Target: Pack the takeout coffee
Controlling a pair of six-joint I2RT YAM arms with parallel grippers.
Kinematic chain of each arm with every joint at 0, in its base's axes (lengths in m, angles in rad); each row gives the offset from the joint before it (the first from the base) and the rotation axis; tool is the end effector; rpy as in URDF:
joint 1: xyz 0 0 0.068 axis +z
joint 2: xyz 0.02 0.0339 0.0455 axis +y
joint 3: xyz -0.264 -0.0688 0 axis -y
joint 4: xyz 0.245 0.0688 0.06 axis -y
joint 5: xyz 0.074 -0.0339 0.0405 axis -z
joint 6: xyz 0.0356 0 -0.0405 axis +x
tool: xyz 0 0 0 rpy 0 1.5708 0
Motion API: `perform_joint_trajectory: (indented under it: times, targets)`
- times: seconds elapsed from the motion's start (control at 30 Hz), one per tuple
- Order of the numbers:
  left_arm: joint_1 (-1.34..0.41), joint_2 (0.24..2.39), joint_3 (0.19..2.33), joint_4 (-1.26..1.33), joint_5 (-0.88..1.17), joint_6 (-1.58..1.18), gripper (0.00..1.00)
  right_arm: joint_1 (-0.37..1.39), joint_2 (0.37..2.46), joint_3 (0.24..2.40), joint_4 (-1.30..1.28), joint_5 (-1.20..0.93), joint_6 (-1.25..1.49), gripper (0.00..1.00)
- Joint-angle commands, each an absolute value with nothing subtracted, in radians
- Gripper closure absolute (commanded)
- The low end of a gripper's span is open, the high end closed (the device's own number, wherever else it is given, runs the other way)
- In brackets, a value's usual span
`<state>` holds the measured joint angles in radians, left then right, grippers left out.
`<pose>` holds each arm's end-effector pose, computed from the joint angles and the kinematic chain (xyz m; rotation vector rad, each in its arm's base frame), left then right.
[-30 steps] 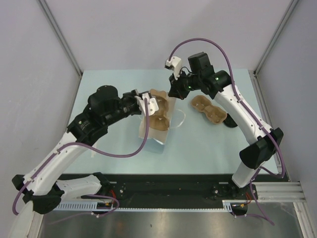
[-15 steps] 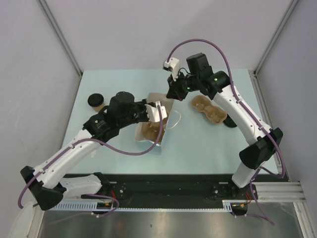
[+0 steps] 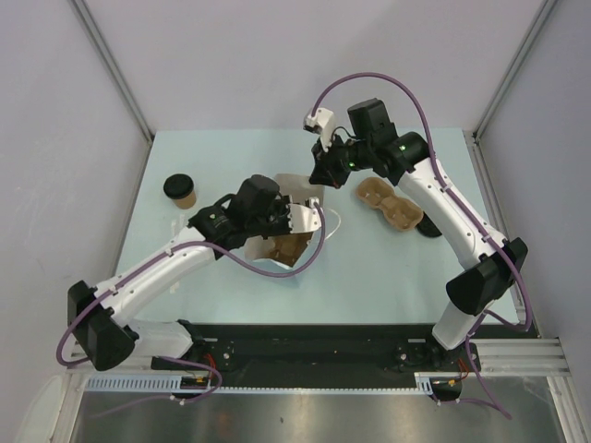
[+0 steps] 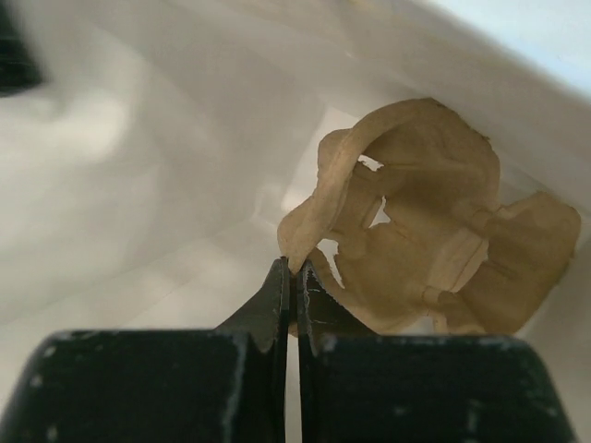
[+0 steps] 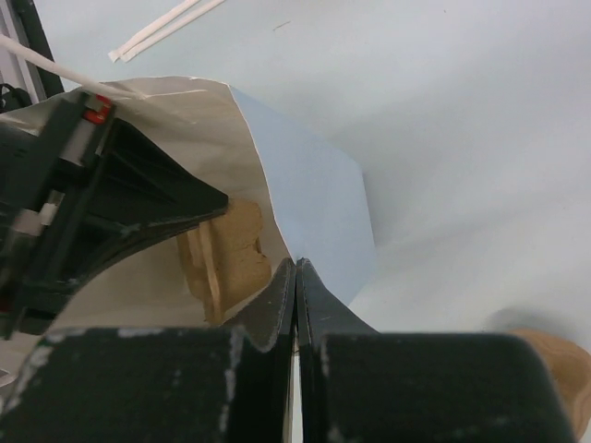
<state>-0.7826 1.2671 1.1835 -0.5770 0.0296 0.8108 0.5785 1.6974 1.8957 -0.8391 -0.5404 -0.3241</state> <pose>0.1955 -0.1959 0.3375 1.6066 1.5481 -0.0176 0.2960 0.2152 0.4200 -1.2238 1.8303 0.7379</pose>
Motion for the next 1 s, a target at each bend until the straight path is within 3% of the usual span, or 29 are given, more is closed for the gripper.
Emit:
perform_joint_trajectory:
  times: [0.0,0.5,0.57,0.6,0.67,0.7,0.97]
  targets:
    - [-0.788,1.325,1.189,-0.635,0.046,0.772,1.00,0.575,1.684,1.905,-0.801,-0.592,-0.342,1.00]
    - [-0.704,1.462,1.259,-0.657,0.077,0.732,1.00,0.545,1.707,1.899,-0.799,-0.676,-0.359,1.00]
    - [-0.703,1.459,1.269,-0.655,0.071,0.730,0.91,0.537,1.710,1.894,-0.790,-0.683,-0.359,1.00]
    - [-0.703,1.454,1.272,-0.653,0.071,0.729,0.78,0.534,1.715,1.896,-0.790,-0.689,-0.359,1.00]
    - [-0.703,1.444,1.284,-0.652,0.071,0.719,0.66,0.528,1.720,1.896,-0.788,-0.698,-0.365,1.00]
    - [-0.703,1.430,1.287,-0.647,0.072,0.713,0.54,0.528,1.720,1.896,-0.788,-0.701,-0.368,1.00]
    - [-0.704,1.367,1.345,-0.652,0.080,0.677,0.30,0.520,1.729,1.890,-0.802,-0.707,-0.405,1.00]
